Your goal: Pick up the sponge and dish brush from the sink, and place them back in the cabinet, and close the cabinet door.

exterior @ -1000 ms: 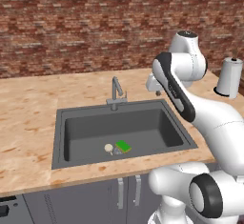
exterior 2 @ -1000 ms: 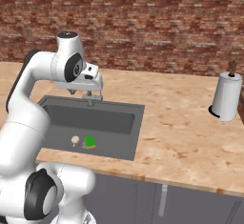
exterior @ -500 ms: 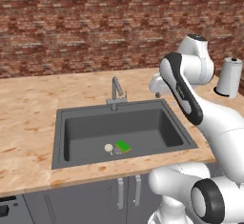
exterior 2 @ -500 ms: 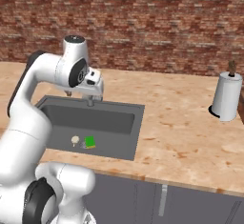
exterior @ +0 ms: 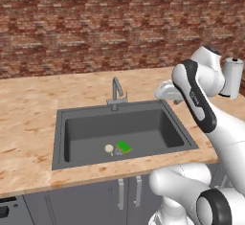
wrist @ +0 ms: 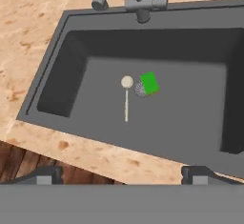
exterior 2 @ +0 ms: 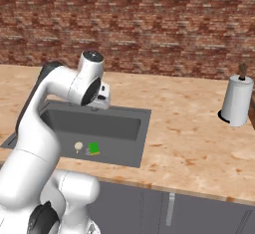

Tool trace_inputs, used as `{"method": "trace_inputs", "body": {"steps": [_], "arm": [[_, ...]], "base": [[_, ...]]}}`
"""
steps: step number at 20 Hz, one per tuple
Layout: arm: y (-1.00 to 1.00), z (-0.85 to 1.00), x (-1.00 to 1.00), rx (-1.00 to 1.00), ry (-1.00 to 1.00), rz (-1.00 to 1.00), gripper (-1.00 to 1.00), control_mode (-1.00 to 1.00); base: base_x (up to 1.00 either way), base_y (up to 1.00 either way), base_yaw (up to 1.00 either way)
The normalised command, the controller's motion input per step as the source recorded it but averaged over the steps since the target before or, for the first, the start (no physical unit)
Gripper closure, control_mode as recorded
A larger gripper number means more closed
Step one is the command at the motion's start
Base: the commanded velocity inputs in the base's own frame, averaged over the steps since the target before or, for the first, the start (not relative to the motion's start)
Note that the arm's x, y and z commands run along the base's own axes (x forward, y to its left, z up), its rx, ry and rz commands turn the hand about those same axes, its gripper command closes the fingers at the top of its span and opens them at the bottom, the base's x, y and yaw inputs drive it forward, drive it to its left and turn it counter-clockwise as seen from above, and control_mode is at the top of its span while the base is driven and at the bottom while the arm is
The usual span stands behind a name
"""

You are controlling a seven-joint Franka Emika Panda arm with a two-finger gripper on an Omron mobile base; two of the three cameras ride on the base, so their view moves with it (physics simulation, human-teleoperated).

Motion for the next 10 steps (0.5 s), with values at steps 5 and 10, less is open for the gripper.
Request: {"method": "trace_inputs", "body": {"steps": [5,10], "arm": [[0.00,-0.27,0.08,0.01,-0.13,0.14,-1.00,-1.00],[0.00,-0.32,0.24,0.01,-0.13,0.15,-1.00,-1.00]], "base": [[0.00,0.00,0.00],[0.00,0.00,0.00]]}}
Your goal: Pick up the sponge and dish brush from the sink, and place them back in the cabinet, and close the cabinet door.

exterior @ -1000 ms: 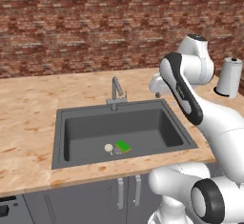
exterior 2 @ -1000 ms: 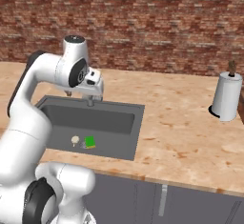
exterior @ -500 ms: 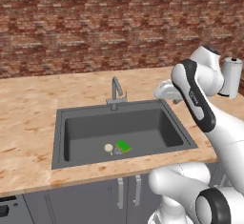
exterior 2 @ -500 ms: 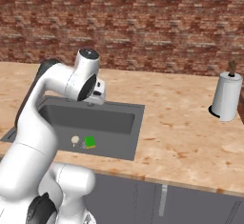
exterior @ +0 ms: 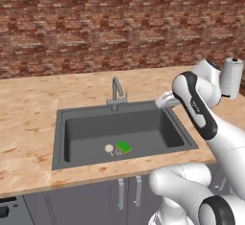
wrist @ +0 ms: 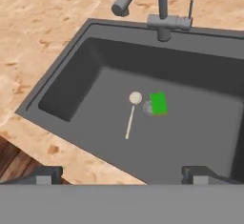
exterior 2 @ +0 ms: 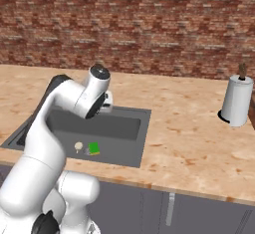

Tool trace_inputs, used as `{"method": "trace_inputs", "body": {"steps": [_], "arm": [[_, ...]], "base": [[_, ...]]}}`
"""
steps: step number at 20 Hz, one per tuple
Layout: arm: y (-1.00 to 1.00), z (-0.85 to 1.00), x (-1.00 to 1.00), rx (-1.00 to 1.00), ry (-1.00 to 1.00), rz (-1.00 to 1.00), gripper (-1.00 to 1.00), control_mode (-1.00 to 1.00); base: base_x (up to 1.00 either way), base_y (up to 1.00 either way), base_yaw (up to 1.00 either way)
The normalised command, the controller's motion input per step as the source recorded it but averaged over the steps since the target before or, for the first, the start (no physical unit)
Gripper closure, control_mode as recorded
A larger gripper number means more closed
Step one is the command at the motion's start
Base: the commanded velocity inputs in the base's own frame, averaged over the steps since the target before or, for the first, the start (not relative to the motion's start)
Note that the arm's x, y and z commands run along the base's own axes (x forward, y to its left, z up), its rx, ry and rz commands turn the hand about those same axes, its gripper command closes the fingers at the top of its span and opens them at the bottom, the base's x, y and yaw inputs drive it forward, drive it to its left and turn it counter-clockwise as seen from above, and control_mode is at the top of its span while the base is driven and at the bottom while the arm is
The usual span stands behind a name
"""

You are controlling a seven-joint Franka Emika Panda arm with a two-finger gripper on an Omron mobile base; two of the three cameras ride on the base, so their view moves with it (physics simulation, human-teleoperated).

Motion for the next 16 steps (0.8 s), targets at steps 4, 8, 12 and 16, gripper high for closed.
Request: {"method": "trace_inputs", "body": {"steps": [4,8,12,16], "arm": [[0.02,-0.30,0.23,0.05,-0.14,0.07,-1.00,-1.00],[0.04,-0.26,0.31,0.05,-0.08,0.07,-1.00,-1.00],[0.06,-0.29,0.30,0.02,0.00,0.02,-1.00,-1.00],[0.12,-0.33,0.27,0.00,0.00,0.00,-1.00,-1.00]], "base": [[0.00,0.00,0.00],[0.00,0.00,0.00],[0.00,0.00,0.00],[0.00,0.00,0.00]]}}
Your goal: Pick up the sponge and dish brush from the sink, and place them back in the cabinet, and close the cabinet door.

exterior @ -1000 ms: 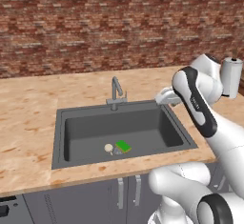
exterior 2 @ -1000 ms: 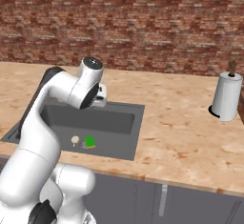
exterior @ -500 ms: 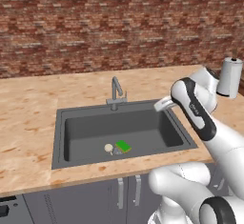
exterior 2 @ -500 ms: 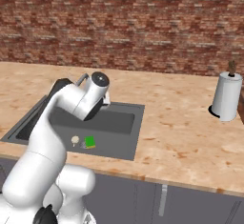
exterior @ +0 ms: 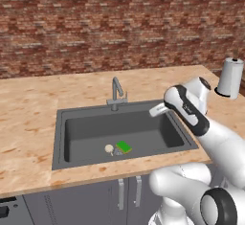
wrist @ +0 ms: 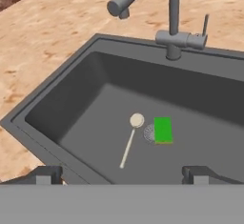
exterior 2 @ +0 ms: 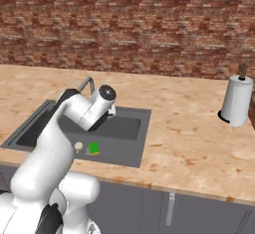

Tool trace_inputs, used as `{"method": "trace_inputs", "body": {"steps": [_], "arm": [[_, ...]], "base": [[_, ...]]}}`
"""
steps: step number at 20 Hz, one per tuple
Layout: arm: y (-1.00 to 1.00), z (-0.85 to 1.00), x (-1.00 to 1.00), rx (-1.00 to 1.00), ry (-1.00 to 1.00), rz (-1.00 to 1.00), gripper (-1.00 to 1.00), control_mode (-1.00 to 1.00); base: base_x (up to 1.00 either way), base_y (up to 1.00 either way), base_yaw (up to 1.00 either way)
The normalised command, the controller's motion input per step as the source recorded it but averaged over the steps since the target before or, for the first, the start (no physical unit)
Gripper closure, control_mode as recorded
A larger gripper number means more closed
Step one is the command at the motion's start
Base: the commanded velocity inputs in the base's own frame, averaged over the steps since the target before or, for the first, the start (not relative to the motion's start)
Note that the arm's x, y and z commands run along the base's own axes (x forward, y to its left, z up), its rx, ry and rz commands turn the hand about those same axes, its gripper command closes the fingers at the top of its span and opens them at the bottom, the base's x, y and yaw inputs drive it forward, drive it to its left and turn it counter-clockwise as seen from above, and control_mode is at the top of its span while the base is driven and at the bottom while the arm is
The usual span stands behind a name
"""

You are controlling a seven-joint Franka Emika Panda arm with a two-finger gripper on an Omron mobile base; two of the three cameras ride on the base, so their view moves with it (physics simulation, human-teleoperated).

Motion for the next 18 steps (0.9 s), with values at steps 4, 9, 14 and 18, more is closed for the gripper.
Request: {"method": "trace_inputs", "body": {"steps": [4,9,14,18], "arm": [[0.11,-0.33,0.37,0.00,0.00,0.00,-1.00,-1.00],[0.10,-0.33,0.41,0.00,0.02,0.00,-1.00,-1.00],[0.12,-0.36,0.33,0.00,0.01,0.00,-1.00,-1.00],[0.14,-0.33,0.29,-0.01,0.05,0.00,-1.00,-1.00]], "base": [[0.00,0.00,0.00],[0.00,0.00,0.00],[0.00,0.00,0.00],[0.00,0.00,0.00]]}}
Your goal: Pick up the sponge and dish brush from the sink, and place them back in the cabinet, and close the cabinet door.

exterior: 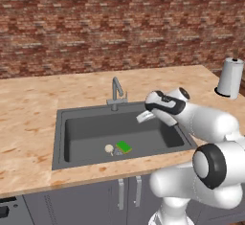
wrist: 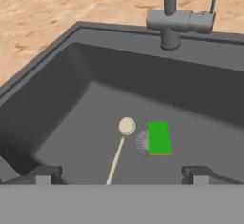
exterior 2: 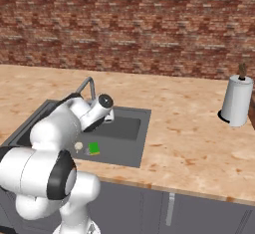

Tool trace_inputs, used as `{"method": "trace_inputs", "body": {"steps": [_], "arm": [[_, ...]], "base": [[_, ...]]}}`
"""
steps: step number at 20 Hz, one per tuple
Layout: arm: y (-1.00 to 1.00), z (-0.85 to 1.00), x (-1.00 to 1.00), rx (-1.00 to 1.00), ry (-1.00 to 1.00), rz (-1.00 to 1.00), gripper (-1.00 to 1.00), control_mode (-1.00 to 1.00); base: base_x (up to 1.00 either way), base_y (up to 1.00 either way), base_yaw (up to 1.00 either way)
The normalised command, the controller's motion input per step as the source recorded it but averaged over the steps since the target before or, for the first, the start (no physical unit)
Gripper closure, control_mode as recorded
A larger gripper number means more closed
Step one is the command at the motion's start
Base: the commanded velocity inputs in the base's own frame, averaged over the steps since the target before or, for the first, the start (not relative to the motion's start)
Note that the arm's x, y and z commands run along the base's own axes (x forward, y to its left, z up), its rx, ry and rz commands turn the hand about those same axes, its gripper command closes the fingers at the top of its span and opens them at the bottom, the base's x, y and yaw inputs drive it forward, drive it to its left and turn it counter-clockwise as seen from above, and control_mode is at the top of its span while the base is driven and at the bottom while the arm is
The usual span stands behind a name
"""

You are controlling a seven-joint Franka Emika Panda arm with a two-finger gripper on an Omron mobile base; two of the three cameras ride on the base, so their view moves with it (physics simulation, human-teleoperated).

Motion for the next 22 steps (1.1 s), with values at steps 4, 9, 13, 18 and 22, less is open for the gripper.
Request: {"method": "trace_inputs", "body": {"steps": [4,9,13,18,22], "arm": [[0.14,-0.32,0.31,0.00,0.23,-0.01,-1.00,-1.00],[0.14,-0.28,0.24,-0.06,0.15,-0.02,-1.00,-1.00],[0.06,-0.29,0.22,-0.04,0.11,0.00,-1.00,-1.00],[0.01,-0.36,0.19,-0.03,0.07,0.00,-1.00,-1.00],[0.01,-0.37,0.15,-0.02,0.00,0.00,-1.00,-1.00]], "base": [[0.00,0.00,0.00],[0.00,0.00,0.00],[0.00,0.00,0.00],[0.00,0.00,0.00],[0.00,0.00,0.00]]}}
